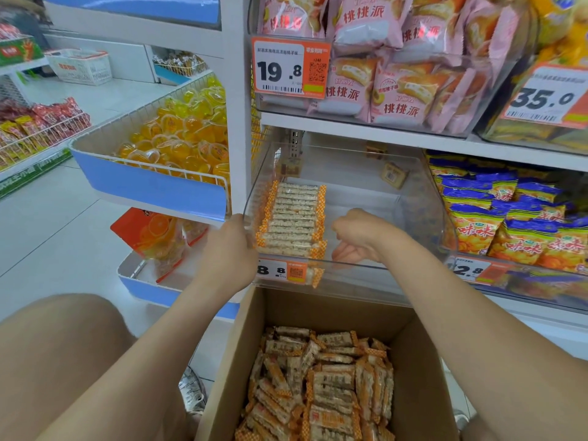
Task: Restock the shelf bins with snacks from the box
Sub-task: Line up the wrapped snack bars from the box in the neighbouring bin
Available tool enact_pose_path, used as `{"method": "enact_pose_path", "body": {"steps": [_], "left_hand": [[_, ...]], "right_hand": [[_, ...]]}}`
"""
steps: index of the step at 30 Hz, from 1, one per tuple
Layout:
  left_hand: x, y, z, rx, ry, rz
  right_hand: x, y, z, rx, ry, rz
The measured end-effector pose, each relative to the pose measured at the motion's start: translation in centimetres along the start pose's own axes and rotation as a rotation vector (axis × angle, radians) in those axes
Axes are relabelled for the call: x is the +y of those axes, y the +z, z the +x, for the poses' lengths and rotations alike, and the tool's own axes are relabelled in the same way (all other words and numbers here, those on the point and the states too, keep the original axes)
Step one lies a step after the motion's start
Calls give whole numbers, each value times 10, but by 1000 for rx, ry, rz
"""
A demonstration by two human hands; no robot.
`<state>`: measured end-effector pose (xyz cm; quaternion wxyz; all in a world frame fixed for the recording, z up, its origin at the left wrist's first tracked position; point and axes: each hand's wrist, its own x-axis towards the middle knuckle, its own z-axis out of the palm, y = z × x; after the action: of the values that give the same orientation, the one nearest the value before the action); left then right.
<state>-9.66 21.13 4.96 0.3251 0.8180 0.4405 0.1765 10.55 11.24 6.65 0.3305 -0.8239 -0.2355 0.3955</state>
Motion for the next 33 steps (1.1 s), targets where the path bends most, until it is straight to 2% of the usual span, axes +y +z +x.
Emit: {"method": "enact_pose_path", "body": {"steps": [5, 8, 11, 13, 15, 17, 19, 20, 24, 28, 30, 33], "left_hand": [[2, -2, 3, -13, 3, 11], [2, -2, 5, -12, -6, 11], [5, -1, 4, -2, -8, 22], [6, 0, 4, -1, -7, 19], [7, 0, 5, -3, -12, 16], [7, 0, 5, -2, -18, 16], [9, 1, 3, 10, -23, -4], [10, 1, 2, 19, -32, -28], [16, -1, -3, 39, -83, -208], [10, -3, -6, -44, -101, -267], [7, -4, -6, -63, -78, -277], [4, -1, -10, -59, -53, -299]], "right_hand": [[-10, 27, -1, -118, -10, 211], [-11, 19, 2, -167, 1, 207], [-12, 17, 6, -121, -27, 263], [-12, 22, 9, -210, -42, 391], [-12, 20, 6, -237, -27, 405], [-10, 13, 1, -137, -32, 247], [-5, 6, -3, -18, -14, -29], [-4, 5, -5, -31, 0, -107], [-9, 16, -10, -274, 57, -4], [-9, 13, -11, -295, 52, 60], [-6, 11, -22, -179, -66, -175], [3, 8, -42, 119, -358, -496]]}}
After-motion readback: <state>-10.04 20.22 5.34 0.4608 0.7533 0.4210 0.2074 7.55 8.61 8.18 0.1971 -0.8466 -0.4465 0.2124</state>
